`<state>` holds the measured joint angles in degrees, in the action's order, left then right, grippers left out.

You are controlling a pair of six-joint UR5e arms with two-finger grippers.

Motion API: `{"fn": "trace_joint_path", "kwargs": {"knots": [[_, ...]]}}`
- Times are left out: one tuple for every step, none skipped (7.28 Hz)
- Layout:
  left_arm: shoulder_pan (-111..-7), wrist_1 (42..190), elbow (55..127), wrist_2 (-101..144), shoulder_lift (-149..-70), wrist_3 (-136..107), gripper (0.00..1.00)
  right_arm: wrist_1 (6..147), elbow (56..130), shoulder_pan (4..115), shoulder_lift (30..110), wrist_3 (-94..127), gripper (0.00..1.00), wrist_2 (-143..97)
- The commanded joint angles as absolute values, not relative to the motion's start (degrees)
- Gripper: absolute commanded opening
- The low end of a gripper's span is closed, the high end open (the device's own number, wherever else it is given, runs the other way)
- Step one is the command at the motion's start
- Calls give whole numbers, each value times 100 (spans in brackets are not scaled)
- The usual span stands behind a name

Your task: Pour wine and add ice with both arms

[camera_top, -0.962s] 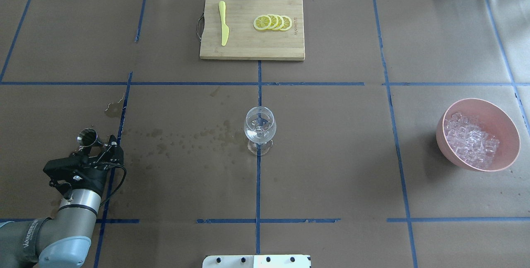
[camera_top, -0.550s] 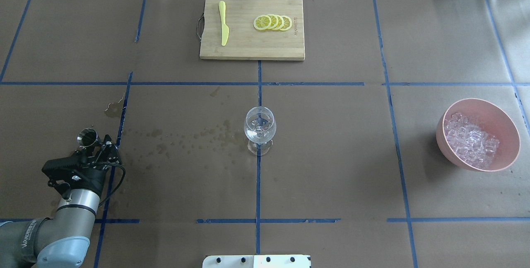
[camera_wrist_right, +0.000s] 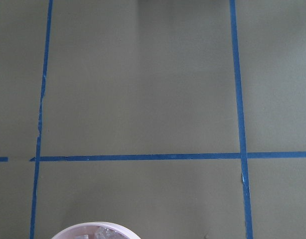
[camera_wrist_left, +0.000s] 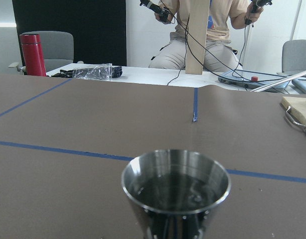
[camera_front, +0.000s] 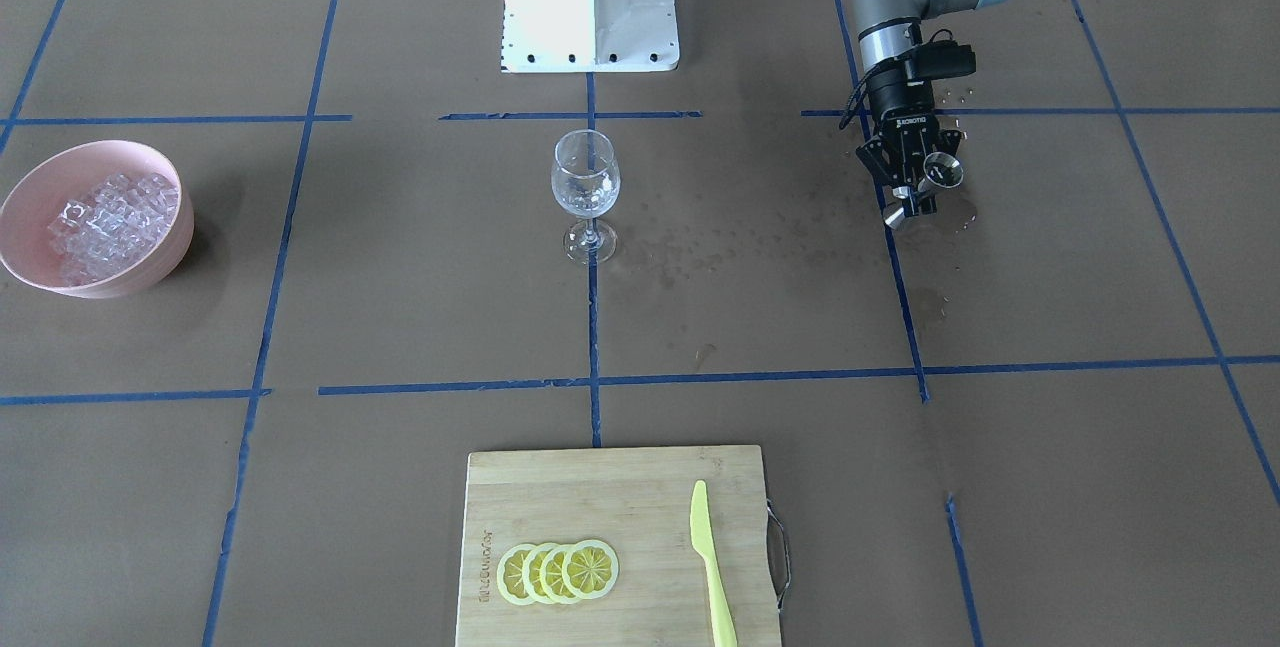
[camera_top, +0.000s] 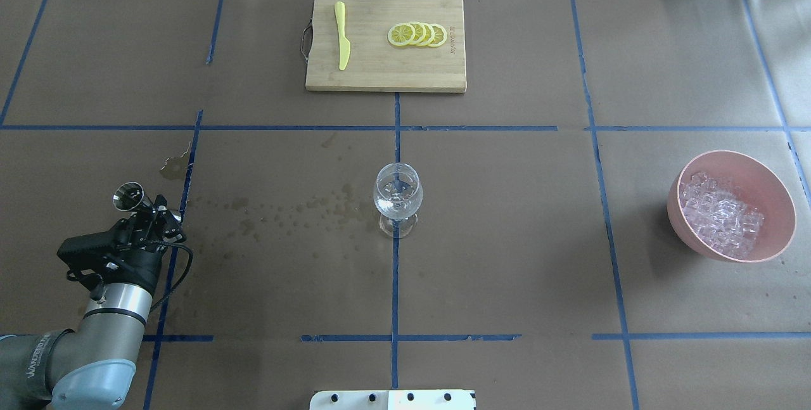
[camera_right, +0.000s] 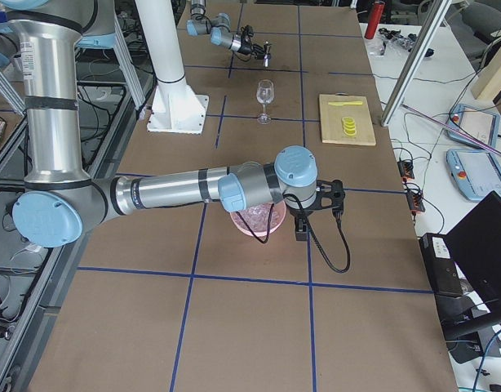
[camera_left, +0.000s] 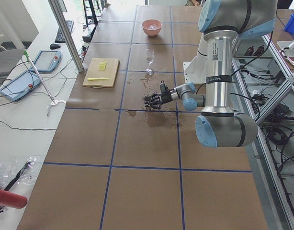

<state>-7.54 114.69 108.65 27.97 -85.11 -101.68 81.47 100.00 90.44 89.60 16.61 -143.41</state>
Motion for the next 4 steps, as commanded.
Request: {"fn": "trace_joint_path", "kwargs": {"knots": [[-879, 11539, 11265, 2795, -8604, -9880, 0, 8139, 10037, 9044, 8965, 1661, 100, -14335], [-957, 11549, 11346, 2804, -8892, -9435, 0, 8139, 10089, 9044, 8974, 1661, 100, -14335], [-1071, 11558, 11338, 2804, -9016, -8917, 0, 8139, 10090, 9044, 8974, 1661, 100, -14335], [-1090, 11566, 11338, 2821, -9087, -8468, 0, 8139, 10090, 9044, 8974, 1661, 100, -14335]]}}
